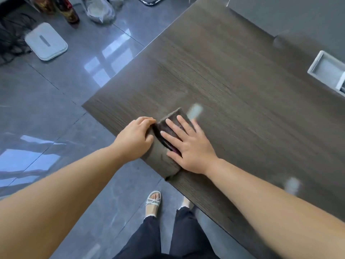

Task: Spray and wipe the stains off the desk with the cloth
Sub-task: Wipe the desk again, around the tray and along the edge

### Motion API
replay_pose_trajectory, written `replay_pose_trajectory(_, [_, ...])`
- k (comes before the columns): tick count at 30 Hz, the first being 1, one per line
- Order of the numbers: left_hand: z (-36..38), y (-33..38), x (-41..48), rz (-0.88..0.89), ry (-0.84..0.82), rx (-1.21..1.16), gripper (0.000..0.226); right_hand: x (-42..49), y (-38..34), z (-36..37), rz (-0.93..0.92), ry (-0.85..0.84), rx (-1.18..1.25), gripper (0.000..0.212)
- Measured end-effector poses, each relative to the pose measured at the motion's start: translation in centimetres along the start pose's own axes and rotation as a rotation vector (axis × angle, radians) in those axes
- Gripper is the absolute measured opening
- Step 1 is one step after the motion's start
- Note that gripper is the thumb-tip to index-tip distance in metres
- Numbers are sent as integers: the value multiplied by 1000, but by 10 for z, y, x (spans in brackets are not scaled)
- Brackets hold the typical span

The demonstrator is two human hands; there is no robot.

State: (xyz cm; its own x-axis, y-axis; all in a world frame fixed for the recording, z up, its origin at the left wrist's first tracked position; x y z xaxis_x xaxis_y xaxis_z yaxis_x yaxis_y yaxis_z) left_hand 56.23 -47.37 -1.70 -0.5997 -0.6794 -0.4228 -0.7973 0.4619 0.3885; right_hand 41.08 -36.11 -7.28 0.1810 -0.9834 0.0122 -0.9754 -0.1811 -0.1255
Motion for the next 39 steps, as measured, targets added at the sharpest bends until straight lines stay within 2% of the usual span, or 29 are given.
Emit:
replay_pose_trajectory(1, [1, -4, -1, 25, -3, -17, 50, 2, 19, -3, -98, -21, 12, 53])
replay_pose_trajectory(2, [3, -9, -4, 42, -8, -29, 50, 9, 38, -2, -117, -18, -6, 52])
replay_pose_trajectory(3, [5, -8, -5, 60, -2, -38, 50, 20, 63, -5, -46, 12, -30, 53])
replay_pose_trajectory(5, [7, -7, -6, 64, 21, -68, 50, 50, 105, -15, 322, 29, -4, 60])
replay_pose_trajectory(7, [8, -10, -3, 65, 65, -104, 49, 83, 122, -20, 696, 27, 22, 57])
replay_pose_trajectory(9, [10, -11, -3, 59, 104, -156, 46, 103, 102, -17, 855, 4, 18, 57])
replay_pose_trajectory(10, [11, -12, -4, 48, 127, -200, 45, 106, 83, -12, 824, 0, 8, 58])
replay_pose_trajectory(11, [10, -12, -5, 30, 163, -257, 43, 102, 60, -6, 717, 24, 1, 60])
replay_pose_trajectory(14, [7, -16, -7, -56, 281, -408, 37, 63, 2, 6, 173, 49, -15, 61])
replay_pose_trajectory(16, [4, -21, -8, -81, 302, -405, 38, 51, 19, -2, -64, -7, -14, 56])
replay_pose_trajectory(17, [2, -23, -9, -81, 292, -381, 39, 54, 37, -4, -57, 7, -35, 55])
replay_pose_trajectory(18, [2, -25, -10, -79, 272, -348, 40, 61, 54, -7, 50, 22, -37, 57])
replay_pose_trajectory(21, [1, -29, -13, -85, 230, -301, 44, 92, 78, -14, 650, 12, 11, 56])
replay_pose_trajectory(22, [2, -30, -15, -98, 229, -302, 44, 101, 69, -12, 759, 11, 6, 57])
replay_pose_trajectory(23, [3, -30, -15, -110, 230, -306, 43, 108, 51, -9, 786, 2, 2, 58])
replay_pose_trajectory(25, [5, -31, -17, -119, 254, -308, 41, 108, 1, 3, 615, 30, 3, 61])
replay_pose_trajectory(28, [5, -33, -20, -125, 322, -331, 37, 59, -54, 11, 143, 39, 18, 58])
replay_pose_trajectory(30, [5, -34, -22, -133, 322, -335, 34, 20, -40, 7, -120, -2, 15, 51])
replay_pose_trajectory(31, [6, -36, -24, -126, 301, -323, 33, 8, -23, 5, -180, 13, -19, 48])
replay_pose_trajectory(32, [6, -38, -25, -117, 277, -308, 32, 3, -4, 3, -142, 37, -43, 47])
replay_pose_trajectory(33, [7, -39, -25, -105, 256, -298, 31, 6, 11, 0, -10, 67, -51, 48])
replay_pose_trajectory(36, [8, -40, -28, -81, 235, -300, 37, 37, 9, 0, 620, 111, -17, 52])
replay_pose_trajectory(37, [8, -39, -29, -83, 238, -312, 40, 50, -9, 4, 755, 96, -6, 54])
replay_pose_trajectory(38, [8, -38, -29, -88, 250, -326, 44, 61, -29, 7, 787, 75, -2, 55])
replay_pose_trajectory(39, [8, -37, -29, -90, 262, -336, 46, 65, -51, 10, 725, 92, -8, 55])
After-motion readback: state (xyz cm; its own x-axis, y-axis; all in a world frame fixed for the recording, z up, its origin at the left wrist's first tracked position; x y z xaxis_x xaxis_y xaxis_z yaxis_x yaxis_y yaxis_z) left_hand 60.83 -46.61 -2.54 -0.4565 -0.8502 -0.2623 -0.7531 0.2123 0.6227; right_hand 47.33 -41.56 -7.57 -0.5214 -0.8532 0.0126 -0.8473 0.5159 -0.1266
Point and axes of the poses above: each hand's wrist, its own x-axis towards the middle knuckle, its own z-axis out of the palm, y = z × x, the point moved 1 cm from there along x, towards the middle knuckle, and after that the axes turned 2 degrees about -z, right-handed, at the moved point
